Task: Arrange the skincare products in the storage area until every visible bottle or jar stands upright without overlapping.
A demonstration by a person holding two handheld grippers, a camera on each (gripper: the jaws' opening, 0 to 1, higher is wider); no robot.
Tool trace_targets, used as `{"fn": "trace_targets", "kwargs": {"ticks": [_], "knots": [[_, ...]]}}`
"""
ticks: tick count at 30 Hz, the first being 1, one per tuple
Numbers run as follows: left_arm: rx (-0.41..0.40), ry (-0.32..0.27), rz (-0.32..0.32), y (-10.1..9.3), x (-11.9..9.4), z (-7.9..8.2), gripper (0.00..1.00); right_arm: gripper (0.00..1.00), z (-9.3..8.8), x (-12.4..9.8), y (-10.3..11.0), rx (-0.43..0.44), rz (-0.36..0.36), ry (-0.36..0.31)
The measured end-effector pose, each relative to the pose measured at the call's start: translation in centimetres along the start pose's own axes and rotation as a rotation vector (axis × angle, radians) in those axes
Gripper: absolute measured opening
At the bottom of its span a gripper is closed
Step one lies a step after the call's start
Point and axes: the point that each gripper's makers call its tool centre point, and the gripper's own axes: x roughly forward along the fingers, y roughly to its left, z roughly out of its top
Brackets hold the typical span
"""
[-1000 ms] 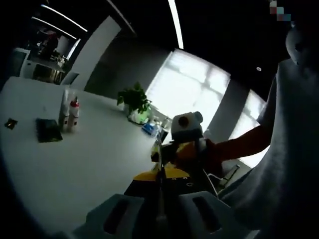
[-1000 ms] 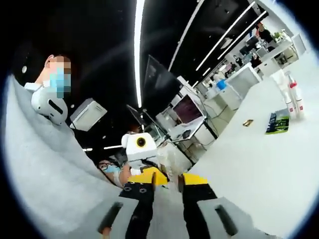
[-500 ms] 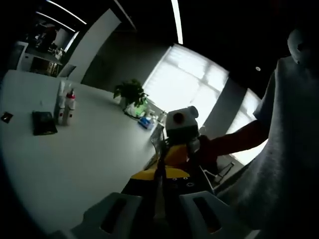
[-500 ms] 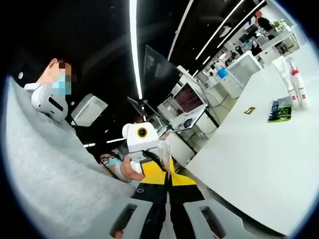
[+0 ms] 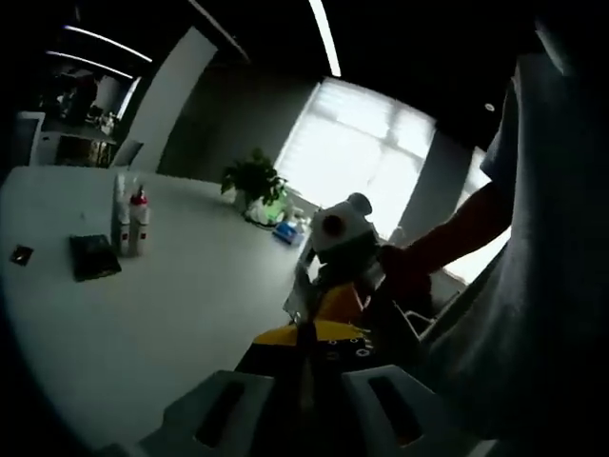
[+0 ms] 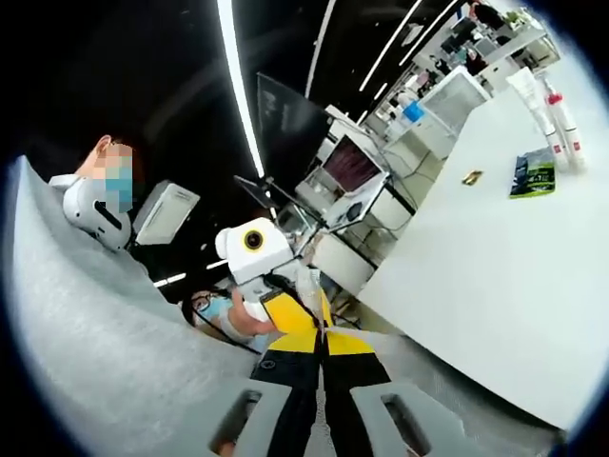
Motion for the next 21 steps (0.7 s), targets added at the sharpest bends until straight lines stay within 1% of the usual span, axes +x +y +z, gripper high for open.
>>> {"fn": "trace_targets", "kwargs": {"ticks": [6, 8, 10, 12, 14, 18, 21], "knots": [[0.007, -0.001, 0.022, 0.4, 0.1, 0.2, 0.0, 0.0, 0.4, -0.1, -0.2, 0.008, -0.007, -0.012], [0.009, -0.002, 0.021, 0.4, 0.0, 0.2, 0.0, 0.0, 0.4, -0.1, -0.2, 0.029, -0.007, -0.012], [-0.001, -0.005, 0.019, 0.5, -0.1, 0.3, 0.0, 0.0, 0.5, 0.0, -0.1, 0.025, -0.011, -0.011], [-0.024, -0.015, 0.011, 0.6, -0.1, 0.5, 0.0, 0.0, 0.6, -0.1, 0.1, 0.007, -0.013, -0.022], [-0.041, -0.021, 0.005, 0.7, -0.2, 0.6, 0.0, 0.0, 0.8, -0.2, 0.1, 0.009, -0.008, -0.031], [-0.124, -0.043, -0.025, 0.9, -0.4, 0.9, 0.0, 0.0, 1.4, -0.3, 0.1, 0.007, -0.004, -0.059], [-0.138, -0.052, -0.029, 1.1, -0.8, 1.1, 0.0, 0.0, 1.8, -0.3, 0.2, -0.009, -0.007, -0.073]]}}
